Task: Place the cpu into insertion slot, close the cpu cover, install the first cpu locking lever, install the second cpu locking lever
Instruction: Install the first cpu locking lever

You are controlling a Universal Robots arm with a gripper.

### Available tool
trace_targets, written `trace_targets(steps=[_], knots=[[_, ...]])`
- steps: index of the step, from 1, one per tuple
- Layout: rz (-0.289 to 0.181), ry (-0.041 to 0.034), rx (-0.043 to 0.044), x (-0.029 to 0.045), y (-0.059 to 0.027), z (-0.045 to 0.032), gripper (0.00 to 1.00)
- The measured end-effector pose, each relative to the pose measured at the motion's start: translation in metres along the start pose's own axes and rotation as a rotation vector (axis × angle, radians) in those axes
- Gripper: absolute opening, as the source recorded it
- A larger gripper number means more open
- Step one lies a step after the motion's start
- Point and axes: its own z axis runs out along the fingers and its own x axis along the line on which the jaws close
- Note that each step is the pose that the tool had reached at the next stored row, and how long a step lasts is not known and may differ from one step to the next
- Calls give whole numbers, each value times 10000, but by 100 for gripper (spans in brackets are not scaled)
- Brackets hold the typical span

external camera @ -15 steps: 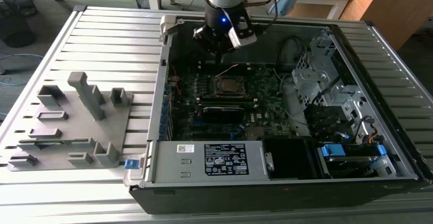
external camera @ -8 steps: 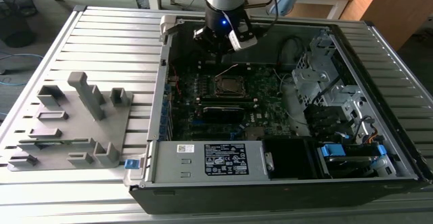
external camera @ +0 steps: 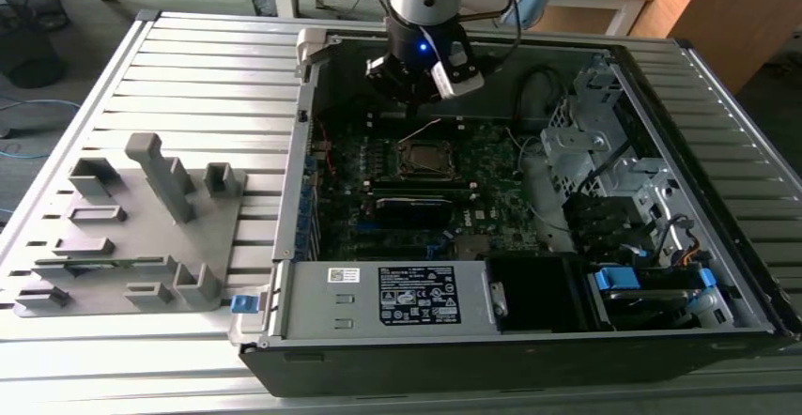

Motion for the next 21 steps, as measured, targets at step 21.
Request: trace_targets(steps=[21], knots=[[5, 10, -211, -133, -12, 109, 11]])
